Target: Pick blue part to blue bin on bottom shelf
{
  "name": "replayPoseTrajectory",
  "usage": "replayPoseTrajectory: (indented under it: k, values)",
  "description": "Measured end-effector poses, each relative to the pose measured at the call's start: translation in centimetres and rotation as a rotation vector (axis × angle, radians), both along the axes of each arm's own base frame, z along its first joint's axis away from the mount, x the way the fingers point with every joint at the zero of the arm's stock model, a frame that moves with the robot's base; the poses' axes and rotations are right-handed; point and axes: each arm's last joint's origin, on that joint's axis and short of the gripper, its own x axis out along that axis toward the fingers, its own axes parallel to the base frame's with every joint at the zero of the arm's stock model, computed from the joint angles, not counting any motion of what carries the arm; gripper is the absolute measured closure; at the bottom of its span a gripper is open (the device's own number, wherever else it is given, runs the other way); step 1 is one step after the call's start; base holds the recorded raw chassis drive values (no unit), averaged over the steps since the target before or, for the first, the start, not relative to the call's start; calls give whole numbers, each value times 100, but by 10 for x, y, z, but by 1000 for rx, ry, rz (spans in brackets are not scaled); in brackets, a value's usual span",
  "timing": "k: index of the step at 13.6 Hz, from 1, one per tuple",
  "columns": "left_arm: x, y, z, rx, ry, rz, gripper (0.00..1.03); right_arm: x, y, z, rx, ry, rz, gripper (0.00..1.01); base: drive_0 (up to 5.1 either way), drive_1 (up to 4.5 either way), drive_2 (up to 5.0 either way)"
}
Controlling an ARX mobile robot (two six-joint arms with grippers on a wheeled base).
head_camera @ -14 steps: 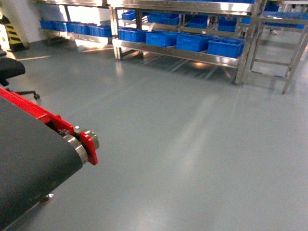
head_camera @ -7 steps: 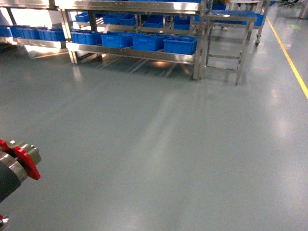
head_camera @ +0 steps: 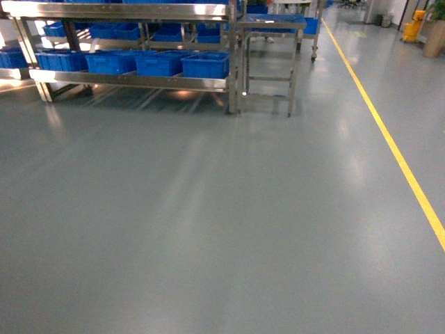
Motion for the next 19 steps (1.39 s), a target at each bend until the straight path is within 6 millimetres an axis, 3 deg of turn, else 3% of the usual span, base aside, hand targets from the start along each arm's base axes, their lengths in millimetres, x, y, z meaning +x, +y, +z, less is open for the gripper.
replayPoseTrajectory:
  k: [10,19]
  values:
    - [0,0,0,0,2,-7,60,0,0,0,0,1,-1,3,-115,-115,-115]
    - [0,0,0,-1,-1,-1,60,0,0,0,0,2,-1,3,-1,431,-433]
